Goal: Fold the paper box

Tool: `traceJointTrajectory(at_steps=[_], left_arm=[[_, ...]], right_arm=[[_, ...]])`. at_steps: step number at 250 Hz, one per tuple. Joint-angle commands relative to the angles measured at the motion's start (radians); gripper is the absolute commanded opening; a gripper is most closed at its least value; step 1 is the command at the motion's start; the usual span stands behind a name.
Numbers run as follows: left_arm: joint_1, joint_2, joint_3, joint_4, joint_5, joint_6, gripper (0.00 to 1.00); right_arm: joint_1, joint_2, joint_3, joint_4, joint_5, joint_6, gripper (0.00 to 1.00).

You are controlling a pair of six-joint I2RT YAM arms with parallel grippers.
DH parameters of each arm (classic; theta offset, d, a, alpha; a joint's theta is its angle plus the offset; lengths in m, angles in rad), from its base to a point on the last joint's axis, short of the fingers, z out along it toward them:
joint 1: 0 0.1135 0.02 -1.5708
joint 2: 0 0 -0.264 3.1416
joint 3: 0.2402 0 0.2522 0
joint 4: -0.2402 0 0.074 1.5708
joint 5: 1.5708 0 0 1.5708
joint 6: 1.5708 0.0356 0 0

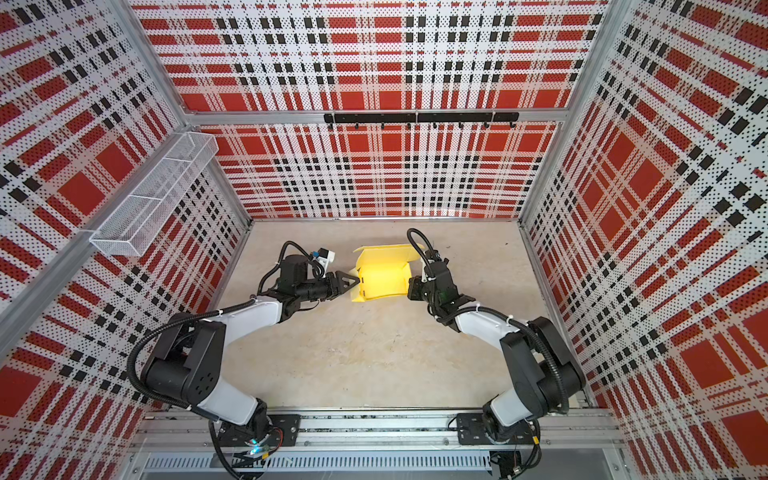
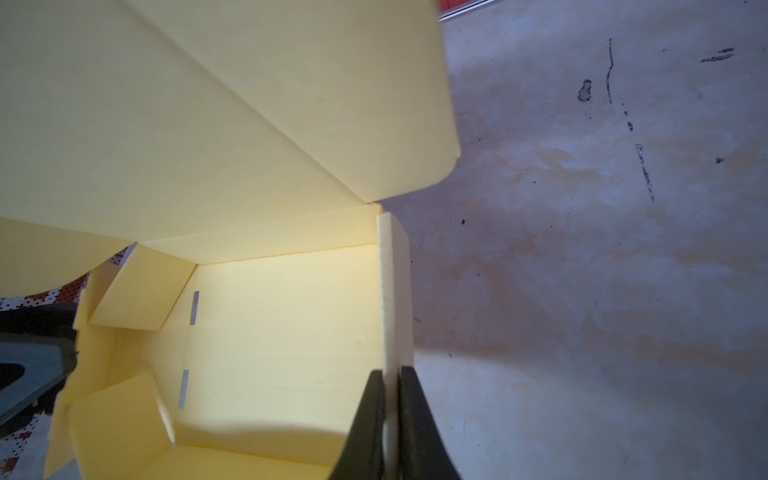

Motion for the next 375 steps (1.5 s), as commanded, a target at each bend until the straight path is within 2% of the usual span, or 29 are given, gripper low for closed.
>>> traceJointTrajectory(at_steps=[1, 91, 133, 184, 290, 331, 375], left_arm=[[-0.028, 0.017, 0.039, -0.013, -0.009, -0.006, 0.55], [-0.047, 0.044, 0.064, -0.031, -0.025, -0.007, 0.59], [-0.052, 0.046, 0.079, -0.031, -0.019, -0.008, 0.64], [-0.057, 0.043, 0.086, -0.031, -0.019, -0.001, 0.65], [-0.061, 0.050, 0.095, -0.057, -0.041, 0.029, 0.65], [-0.018, 0.037, 0.078, -0.076, -0.085, 0.046, 0.66], [0.028, 0.059, 0.065, -0.037, -0.089, 0.019, 0.60]], right_arm=[[0.013, -0.008, 0.052, 0.032, 0.010, -0.016, 0.11], [0.057, 0.025, 0.110, -0.078, 0.134, -0.021, 0.10], [0.057, 0.027, 0.108, -0.149, 0.223, 0.015, 0.09], [0.058, 0.033, 0.102, -0.191, 0.279, 0.046, 0.09], [0.057, 0.055, 0.112, -0.195, 0.274, 0.063, 0.09], [0.058, 0.043, 0.103, -0.193, 0.265, 0.062, 0.09], [0.059, 0.047, 0.083, -0.152, 0.244, 0.069, 0.09]])
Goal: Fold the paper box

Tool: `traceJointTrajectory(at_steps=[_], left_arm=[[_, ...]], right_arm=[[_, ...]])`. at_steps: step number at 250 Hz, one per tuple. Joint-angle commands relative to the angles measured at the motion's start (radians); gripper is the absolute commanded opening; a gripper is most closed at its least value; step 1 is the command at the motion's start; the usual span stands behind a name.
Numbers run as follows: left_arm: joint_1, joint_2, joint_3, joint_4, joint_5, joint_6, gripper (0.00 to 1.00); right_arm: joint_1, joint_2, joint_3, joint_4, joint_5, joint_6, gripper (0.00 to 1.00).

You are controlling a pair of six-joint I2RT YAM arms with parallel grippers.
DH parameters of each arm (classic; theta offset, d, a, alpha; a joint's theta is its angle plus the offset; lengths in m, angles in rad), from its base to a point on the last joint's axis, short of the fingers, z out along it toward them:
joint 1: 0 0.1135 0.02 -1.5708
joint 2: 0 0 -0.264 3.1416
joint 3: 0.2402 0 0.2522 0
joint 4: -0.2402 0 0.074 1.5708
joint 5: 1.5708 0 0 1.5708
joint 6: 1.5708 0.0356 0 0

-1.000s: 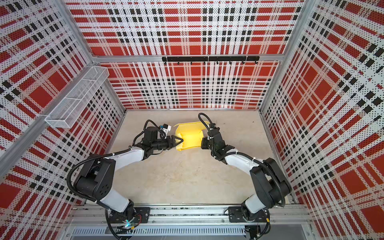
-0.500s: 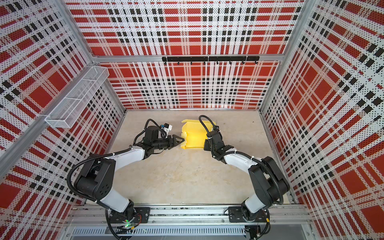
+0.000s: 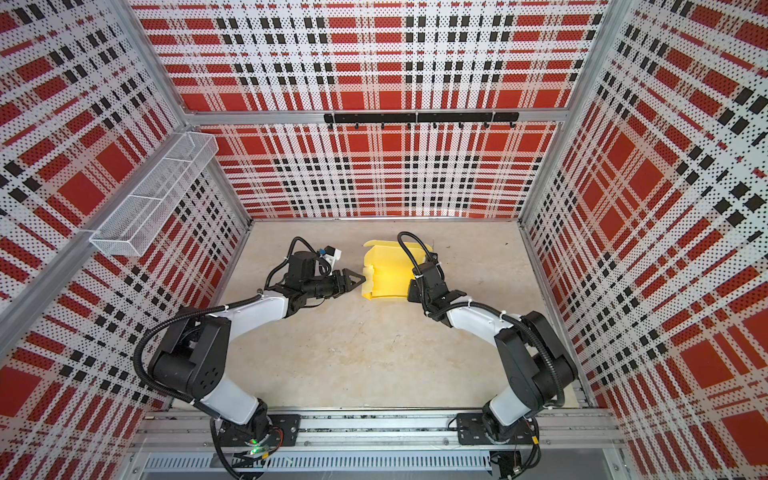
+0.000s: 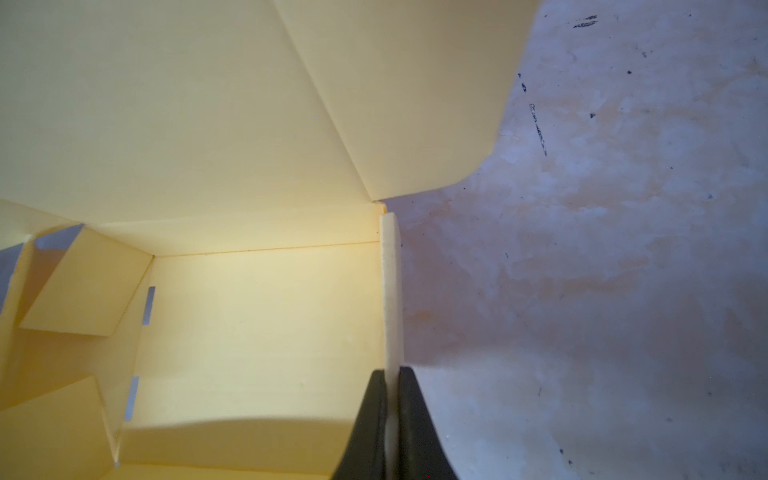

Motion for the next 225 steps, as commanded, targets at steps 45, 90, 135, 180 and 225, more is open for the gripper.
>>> traceJointTrajectory(at_steps=[45, 90, 135, 180, 225], left_arm=[[0.030, 0.055, 0.003, 0.108, 0.034, -0.062, 0.58], [0.031, 0.087, 0.013, 0.120, 0.029, -0.091, 0.56], [0.014, 0.116, 0.015, 0.145, 0.047, -0.109, 0.50], [-0.017, 0.136, 0.026, 0.137, 0.048, -0.107, 0.43], [-0.045, 0.134, 0.039, 0.083, 0.025, -0.083, 0.37]], right_arm=[[0.010, 0.004, 0.005, 0.057, -0.013, 0.015, 0.08], [0.016, 0.017, 0.022, 0.040, -0.017, 0.015, 0.08], [0.023, 0.047, 0.028, 0.053, -0.019, 0.023, 0.08], [0.038, 0.074, 0.048, 0.055, -0.016, 0.018, 0.07], [0.040, 0.080, 0.069, 0.024, -0.003, 0.026, 0.07]])
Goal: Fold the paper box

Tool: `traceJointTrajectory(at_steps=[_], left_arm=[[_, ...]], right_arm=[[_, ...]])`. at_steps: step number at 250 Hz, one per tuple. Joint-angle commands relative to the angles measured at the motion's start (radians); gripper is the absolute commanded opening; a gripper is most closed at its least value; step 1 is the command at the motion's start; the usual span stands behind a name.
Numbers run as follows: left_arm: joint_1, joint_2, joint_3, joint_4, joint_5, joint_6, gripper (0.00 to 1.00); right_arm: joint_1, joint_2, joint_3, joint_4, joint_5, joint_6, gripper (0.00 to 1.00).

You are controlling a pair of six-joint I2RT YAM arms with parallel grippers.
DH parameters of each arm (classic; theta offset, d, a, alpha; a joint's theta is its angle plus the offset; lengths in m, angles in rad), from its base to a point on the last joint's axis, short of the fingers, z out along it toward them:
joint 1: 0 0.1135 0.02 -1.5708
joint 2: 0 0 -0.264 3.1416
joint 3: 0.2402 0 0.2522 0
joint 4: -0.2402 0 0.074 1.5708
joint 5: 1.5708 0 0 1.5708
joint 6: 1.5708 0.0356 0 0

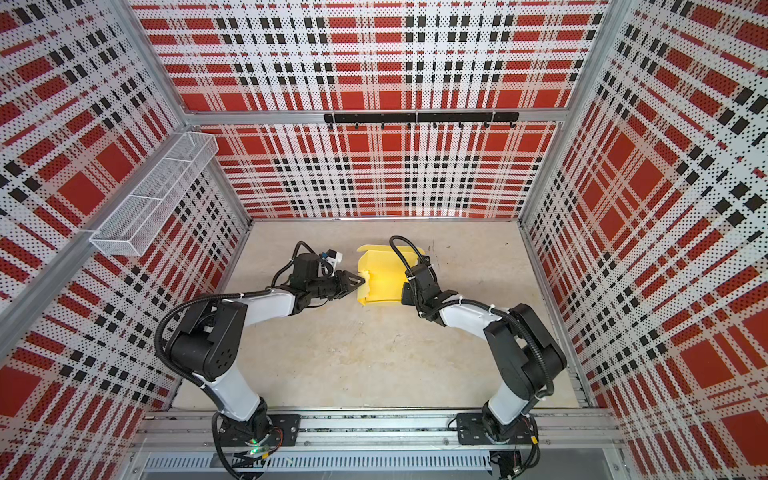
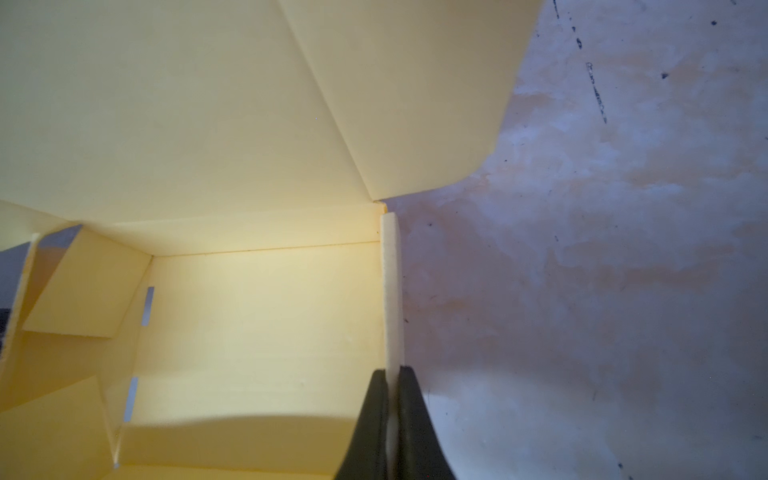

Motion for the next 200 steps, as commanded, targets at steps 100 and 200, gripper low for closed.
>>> traceJointTrajectory(at_steps=[100, 200], left_arm=[[-0.075, 0.042, 0.065, -0.131, -0.099, 0.072, 0.36], [-0.146, 0.117, 0.179, -0.305, -0.230, 0.146, 0.35]], right_arm=[[0.027, 0.014, 0.067, -0.080, 0.127, 0.066, 0.07], [0.096, 0.092, 0.093, -0.075, 0.258, 0.183, 0.06]])
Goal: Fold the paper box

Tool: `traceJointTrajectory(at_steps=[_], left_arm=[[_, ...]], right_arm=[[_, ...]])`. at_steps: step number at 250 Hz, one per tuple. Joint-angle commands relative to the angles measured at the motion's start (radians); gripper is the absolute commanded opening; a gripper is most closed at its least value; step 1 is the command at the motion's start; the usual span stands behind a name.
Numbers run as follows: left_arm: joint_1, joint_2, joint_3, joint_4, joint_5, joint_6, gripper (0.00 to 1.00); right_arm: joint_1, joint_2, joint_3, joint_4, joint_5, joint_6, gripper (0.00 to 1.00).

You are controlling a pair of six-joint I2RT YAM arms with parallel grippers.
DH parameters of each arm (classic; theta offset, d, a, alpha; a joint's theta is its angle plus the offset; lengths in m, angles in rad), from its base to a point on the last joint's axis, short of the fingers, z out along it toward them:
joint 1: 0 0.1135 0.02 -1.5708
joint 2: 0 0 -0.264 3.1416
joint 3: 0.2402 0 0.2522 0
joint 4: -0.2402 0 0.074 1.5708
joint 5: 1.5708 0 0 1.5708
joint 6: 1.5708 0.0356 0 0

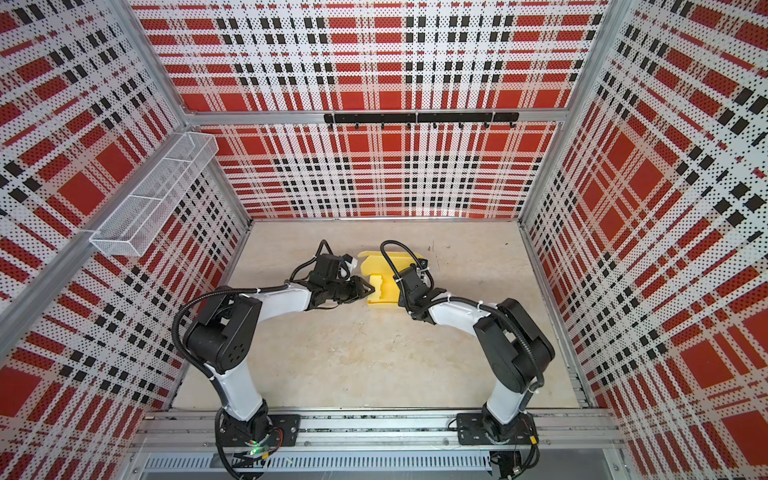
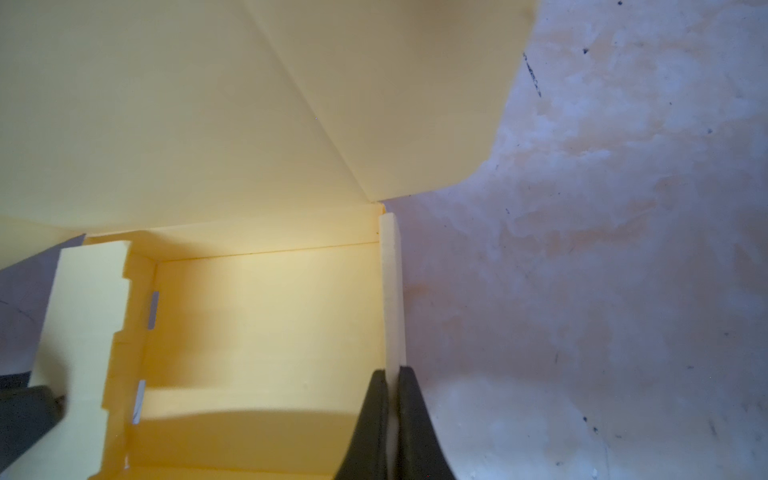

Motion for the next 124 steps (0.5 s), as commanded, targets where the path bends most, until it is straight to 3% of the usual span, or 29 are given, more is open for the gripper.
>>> traceJointTrajectory(at_steps=[1, 96, 124], left_arm=[[-0.031, 0.023, 0.040, -0.067, -0.044, 0.033, 0.35], [-0.085, 0.079, 0.146, -0.218, -0.165, 0.102, 0.32], [-0.101, 0.088, 0.153, -0.227, -0.187, 0.106, 0.29]], right_arm=[[0.021, 0.015, 0.022, 0.060, 0.047, 0.064, 0.06], [0.027, 0.058, 0.053, 0.014, 0.062, 0.125, 0.05], [0.030, 0.051, 0.011, 0.074, 0.071, 0.144, 0.05]])
